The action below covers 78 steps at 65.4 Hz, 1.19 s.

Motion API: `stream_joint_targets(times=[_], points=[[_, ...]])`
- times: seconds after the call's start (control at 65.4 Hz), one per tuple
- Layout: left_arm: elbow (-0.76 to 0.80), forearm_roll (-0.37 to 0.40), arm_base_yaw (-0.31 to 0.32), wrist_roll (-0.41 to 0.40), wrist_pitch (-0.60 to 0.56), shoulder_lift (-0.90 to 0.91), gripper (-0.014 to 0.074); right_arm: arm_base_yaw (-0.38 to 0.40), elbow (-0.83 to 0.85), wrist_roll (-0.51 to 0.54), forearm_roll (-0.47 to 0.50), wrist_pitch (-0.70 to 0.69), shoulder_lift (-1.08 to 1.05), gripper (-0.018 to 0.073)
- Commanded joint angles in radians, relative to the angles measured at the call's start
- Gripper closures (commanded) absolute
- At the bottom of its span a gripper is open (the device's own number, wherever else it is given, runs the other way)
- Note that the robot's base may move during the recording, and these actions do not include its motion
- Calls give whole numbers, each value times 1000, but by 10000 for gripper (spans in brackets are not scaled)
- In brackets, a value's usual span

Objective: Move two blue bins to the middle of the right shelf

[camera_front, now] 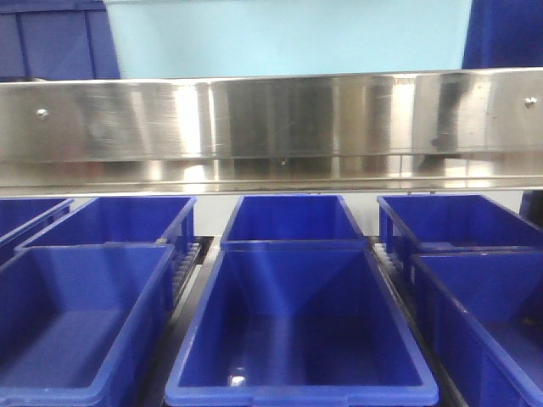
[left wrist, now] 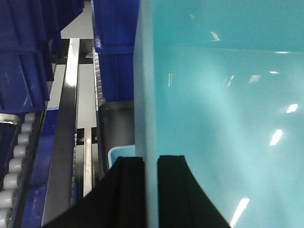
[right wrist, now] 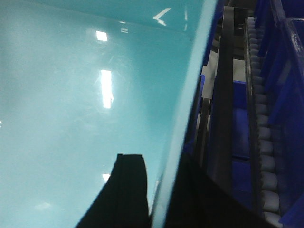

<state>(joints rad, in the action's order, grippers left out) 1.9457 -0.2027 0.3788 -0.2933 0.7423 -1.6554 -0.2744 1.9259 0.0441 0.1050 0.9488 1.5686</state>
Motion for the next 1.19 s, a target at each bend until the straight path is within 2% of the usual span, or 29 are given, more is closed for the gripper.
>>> stream_joint_targets(times=[0.0, 1.177], points=[[12, 34, 4, -1, -86, 4, 707, -9, 15, 26, 56, -22, -15, 711], [12, 34, 4, -1, -86, 4, 707, -9, 15, 26, 56, -22, -15, 711]])
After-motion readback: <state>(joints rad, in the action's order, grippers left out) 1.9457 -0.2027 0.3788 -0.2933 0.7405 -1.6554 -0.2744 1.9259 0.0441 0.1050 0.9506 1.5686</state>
